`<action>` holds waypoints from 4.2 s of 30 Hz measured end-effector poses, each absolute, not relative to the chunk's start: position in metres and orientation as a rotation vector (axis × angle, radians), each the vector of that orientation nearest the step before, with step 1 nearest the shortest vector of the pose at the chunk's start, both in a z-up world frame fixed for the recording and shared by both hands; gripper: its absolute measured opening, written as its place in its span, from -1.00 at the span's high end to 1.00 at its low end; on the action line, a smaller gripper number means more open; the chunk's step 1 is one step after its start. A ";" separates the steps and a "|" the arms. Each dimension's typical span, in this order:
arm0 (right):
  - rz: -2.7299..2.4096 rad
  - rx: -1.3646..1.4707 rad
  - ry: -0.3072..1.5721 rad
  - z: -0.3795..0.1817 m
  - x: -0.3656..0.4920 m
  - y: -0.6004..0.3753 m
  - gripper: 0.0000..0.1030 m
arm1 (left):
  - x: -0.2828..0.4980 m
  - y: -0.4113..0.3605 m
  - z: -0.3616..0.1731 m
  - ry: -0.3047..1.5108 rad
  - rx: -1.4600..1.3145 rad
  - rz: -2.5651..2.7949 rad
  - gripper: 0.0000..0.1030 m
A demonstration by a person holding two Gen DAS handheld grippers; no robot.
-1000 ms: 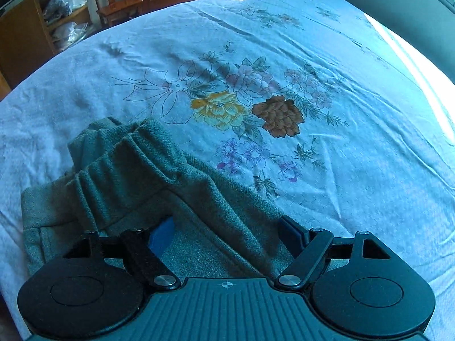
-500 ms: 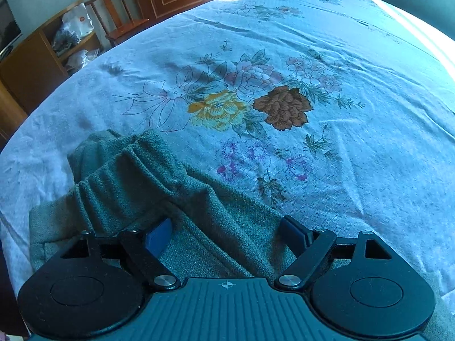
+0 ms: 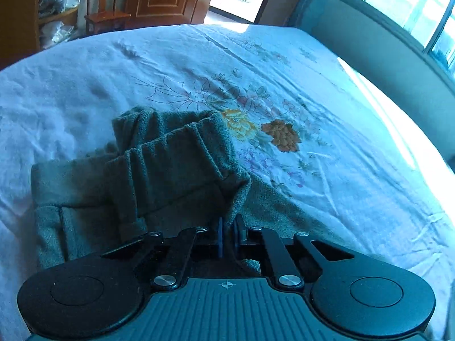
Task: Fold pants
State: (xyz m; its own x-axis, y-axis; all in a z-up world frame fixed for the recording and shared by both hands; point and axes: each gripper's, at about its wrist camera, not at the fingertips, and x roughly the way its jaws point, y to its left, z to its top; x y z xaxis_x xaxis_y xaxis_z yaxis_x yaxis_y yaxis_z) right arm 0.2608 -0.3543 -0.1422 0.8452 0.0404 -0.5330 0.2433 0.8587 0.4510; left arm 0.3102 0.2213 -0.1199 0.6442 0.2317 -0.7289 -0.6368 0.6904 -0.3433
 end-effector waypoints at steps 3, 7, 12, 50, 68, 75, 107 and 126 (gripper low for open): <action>-0.109 0.529 0.560 -0.140 0.259 -0.352 -0.01 | 0.270 0.231 -0.114 0.637 -0.697 0.456 0.86; -0.097 0.514 0.546 -0.131 0.253 -0.343 -0.09 | 0.229 0.245 -0.114 0.605 -0.773 0.382 0.86; -0.066 0.485 0.539 -0.120 0.246 -0.326 -0.13 | 0.191 0.264 -0.118 0.573 -0.822 0.383 -0.14; 0.210 0.575 0.730 -0.141 0.219 -0.226 1.00 | 0.218 0.368 -0.161 0.738 -0.842 0.120 0.66; 0.259 0.540 0.761 -0.145 0.216 -0.215 1.00 | 0.219 0.389 -0.158 0.712 -0.771 0.101 0.65; 0.287 0.537 0.693 -0.126 0.206 -0.218 1.00 | 0.215 0.382 -0.149 0.704 -0.739 0.091 0.64; 0.208 0.302 0.560 -0.085 0.202 -0.226 0.26 | 0.194 0.248 -0.090 0.713 -0.190 0.378 -0.86; -0.003 -0.036 0.582 -0.085 0.230 -0.238 1.00 | 0.214 0.181 -0.143 0.787 -0.062 0.312 -1.00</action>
State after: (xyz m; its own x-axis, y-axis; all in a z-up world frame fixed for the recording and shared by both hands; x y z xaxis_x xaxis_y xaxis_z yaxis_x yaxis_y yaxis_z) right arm 0.2303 -0.2375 -0.0849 0.8351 -0.0128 -0.5499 -0.0073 0.9994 -0.0344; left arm 0.2139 0.1809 -0.1431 0.6626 0.2533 -0.7048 -0.2989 0.9523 0.0613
